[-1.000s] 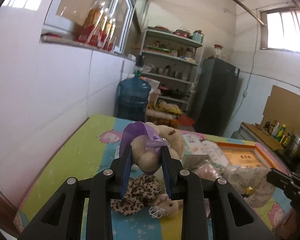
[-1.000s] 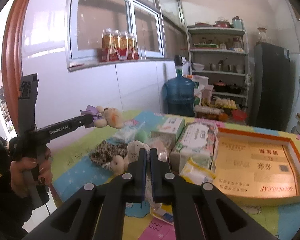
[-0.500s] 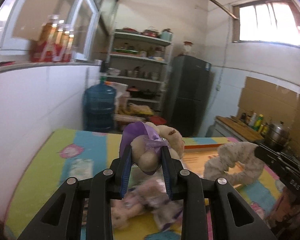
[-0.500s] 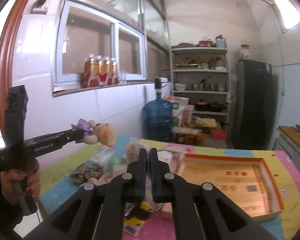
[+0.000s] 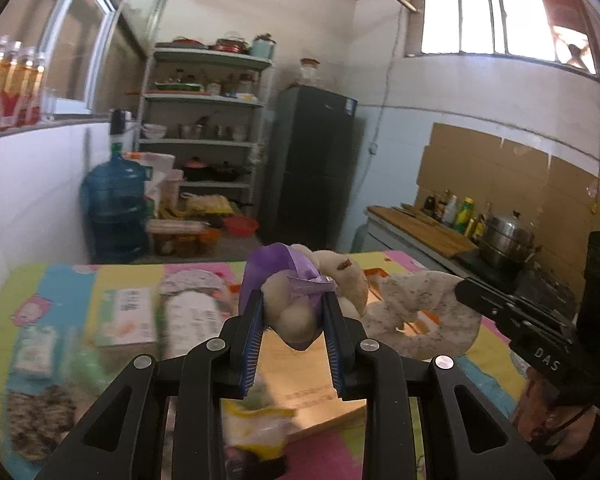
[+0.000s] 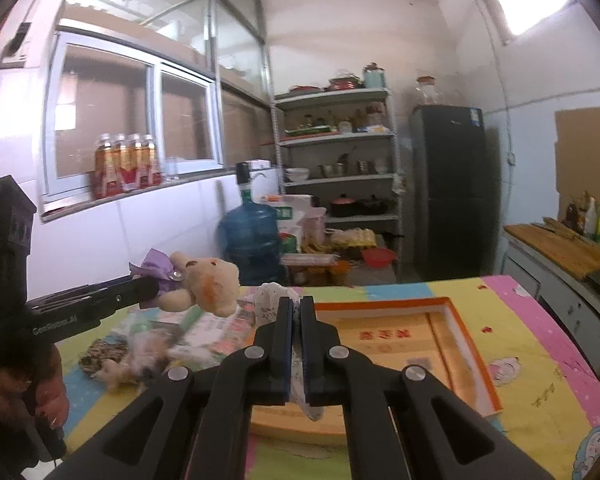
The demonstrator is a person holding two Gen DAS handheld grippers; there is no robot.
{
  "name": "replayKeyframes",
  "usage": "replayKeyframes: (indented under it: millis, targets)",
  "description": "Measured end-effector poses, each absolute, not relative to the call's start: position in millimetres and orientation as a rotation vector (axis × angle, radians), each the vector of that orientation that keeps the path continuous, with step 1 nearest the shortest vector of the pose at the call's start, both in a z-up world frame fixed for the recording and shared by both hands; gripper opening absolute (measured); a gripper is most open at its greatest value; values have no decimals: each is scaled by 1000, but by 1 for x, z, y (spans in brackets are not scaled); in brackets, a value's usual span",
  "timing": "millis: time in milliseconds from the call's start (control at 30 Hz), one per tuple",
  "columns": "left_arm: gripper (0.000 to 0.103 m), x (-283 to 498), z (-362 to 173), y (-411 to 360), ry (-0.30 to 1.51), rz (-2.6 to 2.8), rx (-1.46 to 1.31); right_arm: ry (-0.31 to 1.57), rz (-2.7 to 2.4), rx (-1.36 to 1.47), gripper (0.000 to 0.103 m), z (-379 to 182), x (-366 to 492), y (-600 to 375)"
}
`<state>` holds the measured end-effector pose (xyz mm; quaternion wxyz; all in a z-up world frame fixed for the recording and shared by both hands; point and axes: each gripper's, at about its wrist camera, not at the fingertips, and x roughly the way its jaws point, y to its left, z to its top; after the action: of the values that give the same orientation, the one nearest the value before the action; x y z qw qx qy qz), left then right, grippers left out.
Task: Organize soft objects
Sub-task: 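Carry the bear and floral scrunchie over the orange box with both grippers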
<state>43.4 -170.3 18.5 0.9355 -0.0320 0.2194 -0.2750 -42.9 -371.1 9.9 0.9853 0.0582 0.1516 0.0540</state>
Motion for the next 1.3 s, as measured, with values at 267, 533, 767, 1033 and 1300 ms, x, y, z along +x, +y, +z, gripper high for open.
replayKeyframes:
  millis: [267,533,767,1033,1300]
  targets:
    - [29,63,-8,-217,501,-559,-69,338,62,194,4,-14,-30,-426]
    - [29,75,-38,-241,572,-536,-66,410,52,258,4,-43,-9,-457]
    - [29,88,-63,-259,652,-518,-63,468,25,288,4,-63,4,-474]
    - [30,97,-79,-272,704,-496,-50,503,9,357,4,-77,12,-493]
    - [41,100,-86,-276,731,-482,-52,545,3,378,6,-82,17,-497]
